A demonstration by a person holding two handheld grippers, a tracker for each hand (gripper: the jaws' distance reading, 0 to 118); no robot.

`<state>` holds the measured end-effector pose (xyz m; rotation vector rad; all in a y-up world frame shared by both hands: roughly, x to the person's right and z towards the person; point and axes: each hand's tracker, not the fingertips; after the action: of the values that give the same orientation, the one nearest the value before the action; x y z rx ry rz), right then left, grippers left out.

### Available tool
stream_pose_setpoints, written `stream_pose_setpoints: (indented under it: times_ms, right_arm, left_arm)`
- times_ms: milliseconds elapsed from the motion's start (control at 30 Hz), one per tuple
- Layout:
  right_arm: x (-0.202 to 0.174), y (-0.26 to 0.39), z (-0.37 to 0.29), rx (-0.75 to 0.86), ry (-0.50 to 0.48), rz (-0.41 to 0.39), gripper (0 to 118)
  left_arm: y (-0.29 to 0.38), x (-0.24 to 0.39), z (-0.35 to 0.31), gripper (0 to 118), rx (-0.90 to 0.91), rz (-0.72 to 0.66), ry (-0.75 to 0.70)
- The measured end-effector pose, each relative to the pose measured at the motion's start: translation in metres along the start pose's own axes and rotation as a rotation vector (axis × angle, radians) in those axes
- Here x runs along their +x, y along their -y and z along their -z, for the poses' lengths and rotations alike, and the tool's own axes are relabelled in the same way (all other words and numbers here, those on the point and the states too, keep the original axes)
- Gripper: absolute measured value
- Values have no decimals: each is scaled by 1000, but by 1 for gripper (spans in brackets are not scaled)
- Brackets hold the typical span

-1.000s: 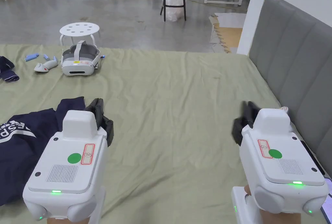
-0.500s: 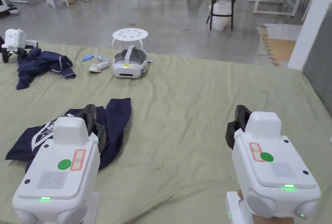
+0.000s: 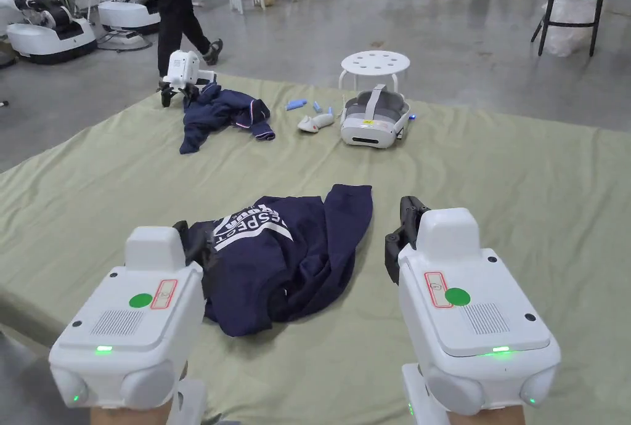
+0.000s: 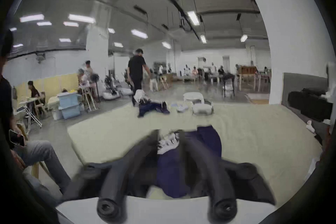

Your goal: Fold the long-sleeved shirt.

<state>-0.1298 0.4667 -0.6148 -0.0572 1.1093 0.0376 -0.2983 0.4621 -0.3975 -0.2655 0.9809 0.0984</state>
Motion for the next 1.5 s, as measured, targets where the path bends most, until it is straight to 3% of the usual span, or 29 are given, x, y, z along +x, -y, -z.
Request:
stream_pose_setpoints:
  times_ms: [33, 67, 100, 133, 300, 400, 467, 500, 633, 833, 900, 1100, 1267, 1367, 1500]
  right_arm:
    - [-1, 1, 2, -3, -1, -6, 0]
    - [0, 6, 5, -8, 3, -10, 0]
    - [0, 8, 8, -11, 2, -12, 0]
    - [0, 9, 9, -13, 3, -11, 0]
    - [-3, 19, 20, -32, -7, -3, 0]
    - [-6, 25, 27, -58, -14, -7, 0]
    - [-7, 28, 30, -70, -12, -13, 0]
    - [-7, 29, 30, -75, -8, -24, 2]
    - [-1, 33, 28, -91, -19, -47, 3]
    - [30, 24, -1, -71, 50, -14, 0]
    - [46, 16, -13, -70, 86, -8, 0]
    - [107, -4, -66, -58, 259, -38, 0]
    - [161, -15, -118, -33, 434, 2, 0]
    - [189, -12, -146, -65, 530, -1, 0]
    - [217, -3, -171, -94, 619, 40, 0]
  left_arm:
    - [-1, -1, 19, 73, -67, -6, 18]
    - [-1, -4, 43, 91, -136, -16, 28]
    - [1, -7, 67, 102, -168, -31, 54]
    - [3, -8, 87, 104, -209, -22, 82]
    - [34, -17, 200, 95, -473, 16, 97]
    - [66, -22, 258, 68, -604, 42, 67]
    - [78, -23, 268, 21, -621, -19, 47]
    - [77, -24, 270, 18, -650, -8, 51]
    - [41, -16, 232, 15, -545, 25, 90]
    - [-91, 3, 166, 15, -241, -44, 267]
    - [-136, 30, 144, 15, -143, -66, 338]
    - [-210, 175, 86, 15, 36, 85, 622]
    - [-193, 311, 66, 14, 20, 100, 916]
    - [-144, 392, 74, 15, -98, 153, 1005]
    - [-40, 472, 83, 15, -341, 209, 1008]
